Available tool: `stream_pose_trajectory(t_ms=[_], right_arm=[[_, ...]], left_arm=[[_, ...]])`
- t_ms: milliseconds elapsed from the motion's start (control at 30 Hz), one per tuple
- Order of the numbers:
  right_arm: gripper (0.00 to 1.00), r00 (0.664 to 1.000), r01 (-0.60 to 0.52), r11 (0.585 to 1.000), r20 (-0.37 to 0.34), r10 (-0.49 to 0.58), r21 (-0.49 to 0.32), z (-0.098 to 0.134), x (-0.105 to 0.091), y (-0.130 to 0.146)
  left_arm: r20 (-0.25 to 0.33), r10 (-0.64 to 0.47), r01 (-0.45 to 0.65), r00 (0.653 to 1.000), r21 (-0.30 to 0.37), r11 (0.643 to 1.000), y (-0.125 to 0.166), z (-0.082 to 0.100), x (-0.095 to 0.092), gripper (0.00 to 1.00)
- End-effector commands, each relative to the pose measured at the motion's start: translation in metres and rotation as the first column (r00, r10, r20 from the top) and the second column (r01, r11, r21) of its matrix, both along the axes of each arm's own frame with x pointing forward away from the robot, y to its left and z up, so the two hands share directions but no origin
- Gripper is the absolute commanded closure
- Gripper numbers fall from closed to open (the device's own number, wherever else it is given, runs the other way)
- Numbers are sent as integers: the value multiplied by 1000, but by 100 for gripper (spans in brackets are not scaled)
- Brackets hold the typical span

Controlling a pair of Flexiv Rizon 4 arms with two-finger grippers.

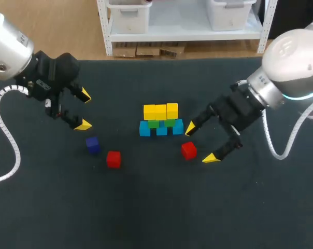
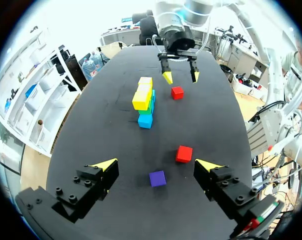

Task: Place the blue cubes, place green cubes on the blue cubes, place the yellow cubes on the green cubes, then place the red cubes on the yellow cubes, and place purple cube on the red cubes.

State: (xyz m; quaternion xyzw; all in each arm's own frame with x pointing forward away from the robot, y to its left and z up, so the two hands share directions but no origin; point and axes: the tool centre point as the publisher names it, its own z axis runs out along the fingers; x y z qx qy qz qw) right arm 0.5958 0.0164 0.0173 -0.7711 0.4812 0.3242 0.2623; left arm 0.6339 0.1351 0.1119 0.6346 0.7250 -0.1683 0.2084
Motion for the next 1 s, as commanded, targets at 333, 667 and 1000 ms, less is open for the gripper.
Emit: stream_pose_trajectory(t_ms=[333,667,1000], right_arm=[[51,999,-23,999,-30,23,-27,-19,14,7],[100,999,-23,999,-44,21,-36,-23,12,10],[100,995,91,995,-38,-92,-34,34,9,5]], left_arm=[[3,-3,3,1000,-5,1000,1,-1,0,0],[3,-3,3,1000,-5,1000,1,-1,0,0],[3,-3,3,1000,-5,1000,1,-1,0,0]])
